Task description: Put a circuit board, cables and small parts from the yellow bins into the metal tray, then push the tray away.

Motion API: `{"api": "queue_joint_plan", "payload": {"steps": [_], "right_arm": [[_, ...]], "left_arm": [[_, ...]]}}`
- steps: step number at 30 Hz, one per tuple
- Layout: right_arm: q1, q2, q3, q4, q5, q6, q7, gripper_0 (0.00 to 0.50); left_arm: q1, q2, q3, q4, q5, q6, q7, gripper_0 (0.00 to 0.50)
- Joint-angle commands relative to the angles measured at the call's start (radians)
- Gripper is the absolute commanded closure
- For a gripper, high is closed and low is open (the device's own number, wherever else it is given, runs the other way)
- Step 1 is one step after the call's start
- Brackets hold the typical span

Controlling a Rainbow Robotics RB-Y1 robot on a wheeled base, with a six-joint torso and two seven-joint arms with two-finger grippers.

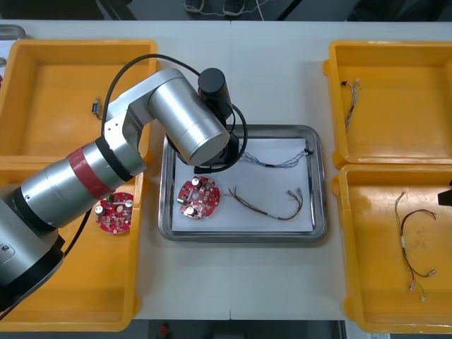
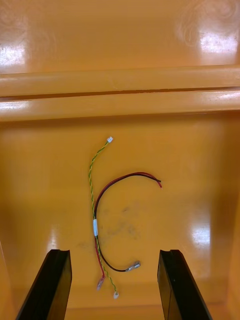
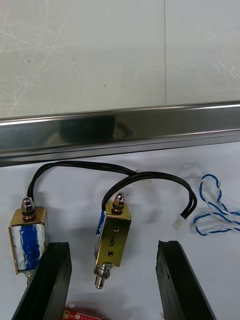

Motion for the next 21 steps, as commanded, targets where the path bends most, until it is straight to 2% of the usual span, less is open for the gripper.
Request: {"api": "queue_joint_plan", "payload": {"steps": [1,8,18,21], "right_arm": [[0.016,-0.035,-0.027,-0.008,-0.009,0.003,-0.037,0.0],[0.014,-0.04,-0.024,-0.008,-0.014,0.003,-0.037,0.0],[0.012,-0.08,-0.004,-0.009,-0.049,0.003,-0.024,0.0],[0.008,-0.109,0.007,-0.009,-0.095,0.003,-0.03,0.0]], "left_arm": [[-0.047,-0.016,0.038,-0.072,-0.007,0.037,0.094,0.0],[-0.047,0.013,0.129,-0.198,0.003,0.171,0.096,0.0],[-0.046,0.13,0.296,-0.367,0.152,0.359,0.07,0.0],[-0.033,0.167,0.356,-0.41,0.194,0.413,0.059,0.0]]}}
